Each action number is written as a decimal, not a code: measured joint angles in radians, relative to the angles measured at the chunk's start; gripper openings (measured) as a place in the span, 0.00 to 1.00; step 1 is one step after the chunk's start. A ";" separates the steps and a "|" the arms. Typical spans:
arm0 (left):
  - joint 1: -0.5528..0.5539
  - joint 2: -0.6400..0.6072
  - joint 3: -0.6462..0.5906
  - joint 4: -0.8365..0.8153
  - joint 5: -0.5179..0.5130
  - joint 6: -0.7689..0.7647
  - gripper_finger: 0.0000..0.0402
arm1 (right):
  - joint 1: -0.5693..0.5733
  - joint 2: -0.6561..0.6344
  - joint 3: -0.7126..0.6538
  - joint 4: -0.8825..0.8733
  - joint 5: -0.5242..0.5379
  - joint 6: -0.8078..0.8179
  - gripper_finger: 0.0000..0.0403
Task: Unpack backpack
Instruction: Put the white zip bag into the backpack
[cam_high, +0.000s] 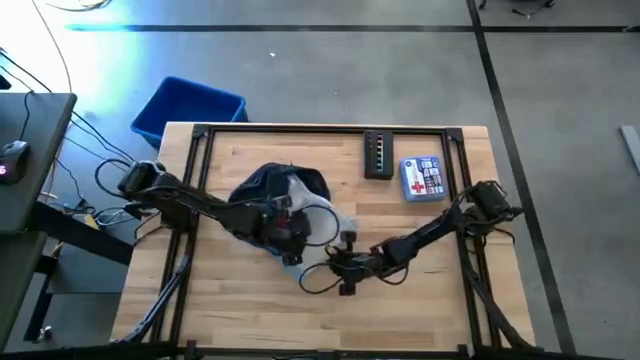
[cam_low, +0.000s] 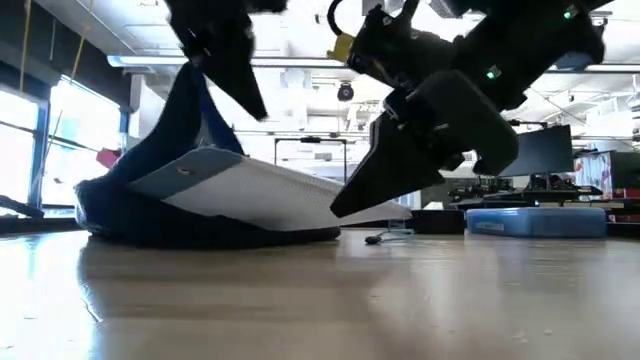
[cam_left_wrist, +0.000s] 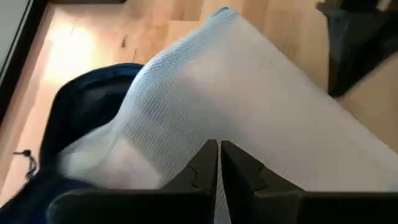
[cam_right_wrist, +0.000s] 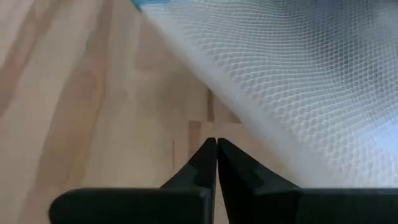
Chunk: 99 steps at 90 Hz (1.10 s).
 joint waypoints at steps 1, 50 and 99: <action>-0.004 -0.005 0.000 -0.004 0.000 0.000 0.00 | 0.001 0.000 0.000 0.000 0.001 0.000 0.00; -0.064 -0.114 0.000 -0.036 0.052 -0.203 0.19 | 0.004 0.000 0.001 -0.035 -0.002 0.040 0.00; -0.160 0.031 -0.106 -0.395 0.337 -0.131 0.30 | 0.004 0.000 0.000 -0.052 -0.002 0.056 0.00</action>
